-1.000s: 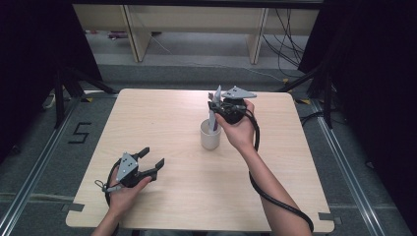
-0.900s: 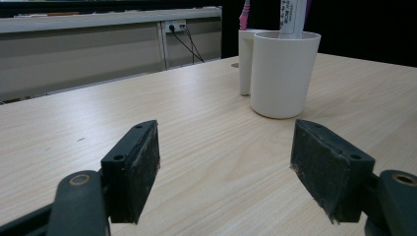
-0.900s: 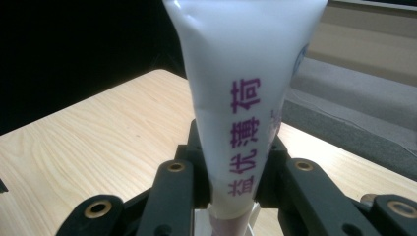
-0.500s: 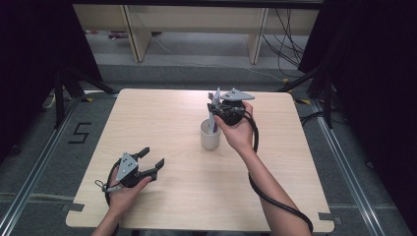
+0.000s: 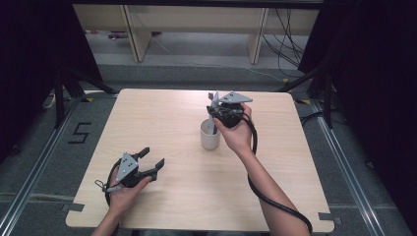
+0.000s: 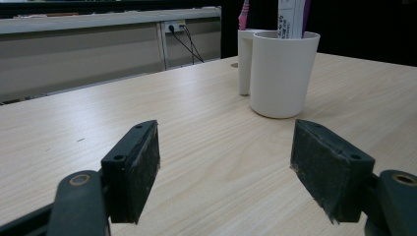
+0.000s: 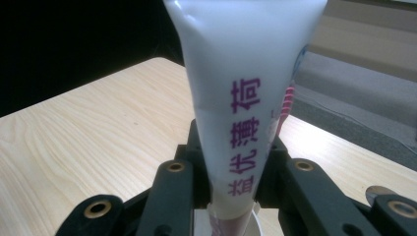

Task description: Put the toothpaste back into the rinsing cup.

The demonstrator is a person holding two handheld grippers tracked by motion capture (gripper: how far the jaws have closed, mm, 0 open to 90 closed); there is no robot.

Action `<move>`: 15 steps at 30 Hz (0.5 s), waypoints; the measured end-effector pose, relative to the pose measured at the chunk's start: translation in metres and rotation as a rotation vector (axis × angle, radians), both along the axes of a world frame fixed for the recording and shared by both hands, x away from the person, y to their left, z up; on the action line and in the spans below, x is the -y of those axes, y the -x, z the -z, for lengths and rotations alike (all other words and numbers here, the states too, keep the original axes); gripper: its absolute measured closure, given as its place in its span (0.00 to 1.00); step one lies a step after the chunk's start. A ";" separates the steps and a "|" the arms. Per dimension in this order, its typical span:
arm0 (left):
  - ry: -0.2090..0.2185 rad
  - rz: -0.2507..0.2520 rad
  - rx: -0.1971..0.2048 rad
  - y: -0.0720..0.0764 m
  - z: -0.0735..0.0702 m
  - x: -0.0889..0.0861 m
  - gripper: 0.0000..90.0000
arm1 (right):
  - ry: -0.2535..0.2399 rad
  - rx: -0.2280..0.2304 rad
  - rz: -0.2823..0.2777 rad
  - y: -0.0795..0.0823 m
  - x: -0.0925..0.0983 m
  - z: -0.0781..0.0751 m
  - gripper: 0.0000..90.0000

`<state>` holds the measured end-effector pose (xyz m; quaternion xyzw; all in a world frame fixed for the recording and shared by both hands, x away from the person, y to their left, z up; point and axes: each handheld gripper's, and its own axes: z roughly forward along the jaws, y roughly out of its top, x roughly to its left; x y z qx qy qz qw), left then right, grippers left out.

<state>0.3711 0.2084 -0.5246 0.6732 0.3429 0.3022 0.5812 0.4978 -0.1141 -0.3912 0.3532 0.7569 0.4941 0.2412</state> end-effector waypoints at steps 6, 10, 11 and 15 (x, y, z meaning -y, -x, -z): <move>0.000 0.000 0.001 0.000 0.000 0.000 0.30 | 0.025 0.015 -0.001 -0.002 0.000 0.004 0.82; 0.000 -0.001 0.000 0.000 0.000 0.000 0.30 | 0.008 -0.002 0.010 -0.001 -0.002 0.007 0.82; -0.001 0.000 0.001 0.000 0.000 0.000 0.30 | 0.014 -0.011 0.002 -0.001 -0.001 0.007 0.82; -0.001 -0.001 0.001 0.000 0.000 0.000 0.30 | 0.009 -0.007 0.010 -0.001 -0.002 0.010 0.82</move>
